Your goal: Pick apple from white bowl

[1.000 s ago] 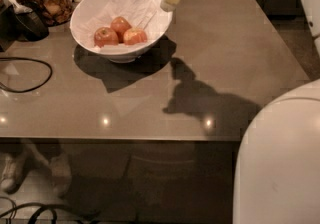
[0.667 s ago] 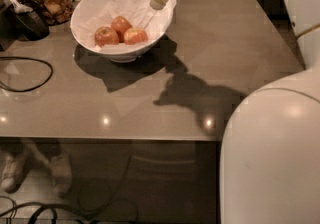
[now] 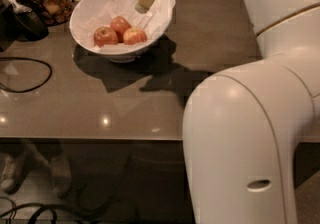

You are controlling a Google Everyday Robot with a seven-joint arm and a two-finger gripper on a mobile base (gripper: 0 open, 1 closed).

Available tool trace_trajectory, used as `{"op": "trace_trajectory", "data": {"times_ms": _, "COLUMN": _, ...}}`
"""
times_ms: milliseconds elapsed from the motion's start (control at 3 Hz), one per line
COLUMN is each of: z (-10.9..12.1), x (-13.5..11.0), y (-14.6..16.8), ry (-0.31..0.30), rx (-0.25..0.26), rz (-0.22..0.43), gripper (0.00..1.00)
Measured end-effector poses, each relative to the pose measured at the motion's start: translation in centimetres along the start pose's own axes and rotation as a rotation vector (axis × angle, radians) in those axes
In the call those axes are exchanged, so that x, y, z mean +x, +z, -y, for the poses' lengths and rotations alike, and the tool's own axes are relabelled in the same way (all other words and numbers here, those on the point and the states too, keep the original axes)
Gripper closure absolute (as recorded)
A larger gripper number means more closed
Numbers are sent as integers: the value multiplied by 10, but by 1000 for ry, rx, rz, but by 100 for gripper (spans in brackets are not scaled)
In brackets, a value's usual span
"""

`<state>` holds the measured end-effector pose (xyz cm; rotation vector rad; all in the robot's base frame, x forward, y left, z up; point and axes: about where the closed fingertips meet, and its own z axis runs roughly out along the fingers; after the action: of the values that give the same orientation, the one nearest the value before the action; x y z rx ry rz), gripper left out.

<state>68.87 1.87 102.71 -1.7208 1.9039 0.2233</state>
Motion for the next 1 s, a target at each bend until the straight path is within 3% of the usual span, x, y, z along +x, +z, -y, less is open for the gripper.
{"op": "trace_trajectory", "data": {"times_ms": 667, "z": 12, "x": 4, "y": 46, "ry": 64, "rx": -55, "rz": -9, "gripper": 23}}
{"op": "trace_trajectory", "data": {"times_ms": 1000, "z": 15, "x": 4, "y": 59, "ry": 84, "rx": -68, "rz": -10, "gripper": 23}}
